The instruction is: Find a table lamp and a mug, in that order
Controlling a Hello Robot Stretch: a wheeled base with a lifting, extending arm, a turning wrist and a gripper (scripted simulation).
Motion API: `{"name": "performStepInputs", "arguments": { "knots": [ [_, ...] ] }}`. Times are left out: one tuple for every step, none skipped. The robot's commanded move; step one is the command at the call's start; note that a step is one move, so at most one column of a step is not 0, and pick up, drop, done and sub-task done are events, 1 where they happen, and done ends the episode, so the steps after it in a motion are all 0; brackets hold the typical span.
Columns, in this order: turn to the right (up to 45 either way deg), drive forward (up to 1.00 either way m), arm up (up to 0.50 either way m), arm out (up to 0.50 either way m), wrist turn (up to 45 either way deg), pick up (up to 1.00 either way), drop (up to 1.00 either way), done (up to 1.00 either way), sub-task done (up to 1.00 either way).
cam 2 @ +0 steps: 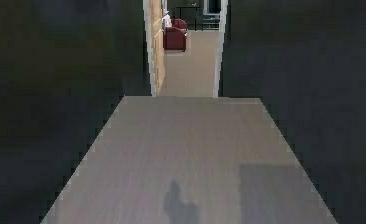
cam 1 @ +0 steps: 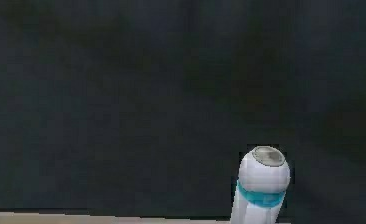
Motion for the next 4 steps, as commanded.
{"name": "performStepInputs", "arguments": {
  "knots": [
    [-24.0,0.0,0.0,0.0,0.0,0.0,0.0,0.0,0.0],
    [0.0,0.2,0.0,0.0,0.0,0.0,0.0,0.0,0.0],
    [-33.0,0.0,0.0,0.0,0.0,0.0,0.0,0.0,0.0],
    [0.0,0.65,0.0,0.0,0.0,0.0,0.0,0.0,0.0]
  ]
}}
